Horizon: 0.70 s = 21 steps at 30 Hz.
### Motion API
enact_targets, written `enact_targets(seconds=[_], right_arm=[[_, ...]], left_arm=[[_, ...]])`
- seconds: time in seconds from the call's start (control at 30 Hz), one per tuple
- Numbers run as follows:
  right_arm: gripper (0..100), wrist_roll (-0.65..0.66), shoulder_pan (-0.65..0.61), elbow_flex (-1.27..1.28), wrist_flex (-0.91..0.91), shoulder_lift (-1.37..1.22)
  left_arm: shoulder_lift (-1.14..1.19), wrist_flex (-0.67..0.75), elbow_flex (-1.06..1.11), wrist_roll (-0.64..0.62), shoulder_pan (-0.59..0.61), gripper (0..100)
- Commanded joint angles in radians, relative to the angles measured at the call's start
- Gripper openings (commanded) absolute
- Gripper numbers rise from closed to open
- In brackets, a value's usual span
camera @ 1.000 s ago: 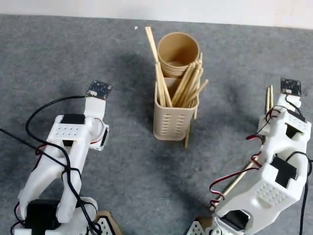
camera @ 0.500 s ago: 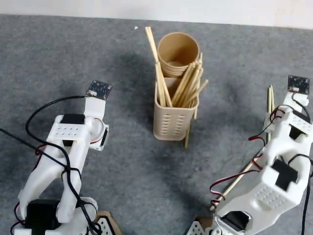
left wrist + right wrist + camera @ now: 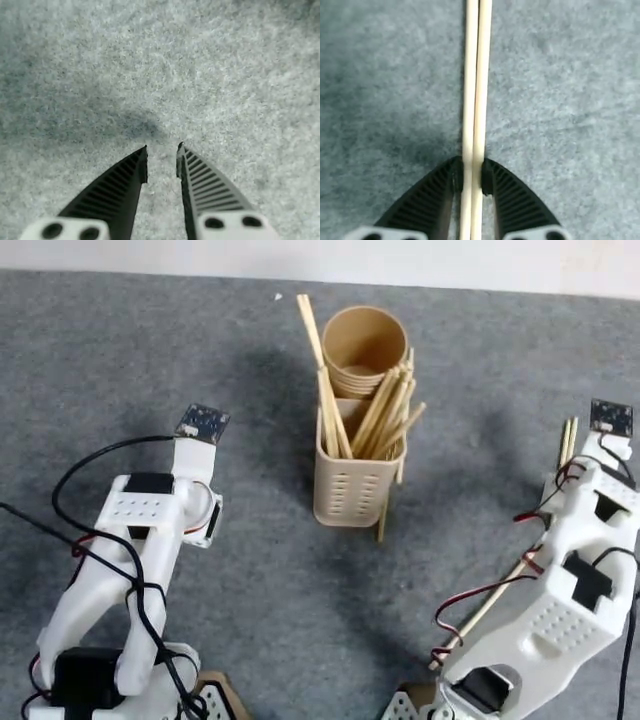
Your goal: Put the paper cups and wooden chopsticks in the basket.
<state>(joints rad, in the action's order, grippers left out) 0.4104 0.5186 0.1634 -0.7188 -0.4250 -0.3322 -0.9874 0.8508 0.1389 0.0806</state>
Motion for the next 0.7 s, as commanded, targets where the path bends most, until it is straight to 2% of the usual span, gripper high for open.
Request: enact_targets(seconds=[0.0,0.1,0.2,0.43,0.67], right_arm=[[0.5,-0.084,-0.028,-0.076,-0.084,0.081],[0.5,-0.259,-0.050,-0.150,-0.145,0.219],[0.5,-0.373,-0.113,-0.205,-0.165,0.389],[1.0,-0.384,-0.424,-0.239,-0.087,0.723],[0.6,-0.388,-0.605,-0.108,0.278,0.920]], left_arm=[[-0.022,0.011,-0.004,-0.005,-0.015,12],[-0.022,0.011,-0.004,-0.005,-0.015,12],[-0.022,0.011,-0.004,-0.005,-0.015,12],[-0.022,0.011,-0.004,-0.005,-0.013,12],[-0.022,0.011,-0.005,-0.005,-0.010,12]])
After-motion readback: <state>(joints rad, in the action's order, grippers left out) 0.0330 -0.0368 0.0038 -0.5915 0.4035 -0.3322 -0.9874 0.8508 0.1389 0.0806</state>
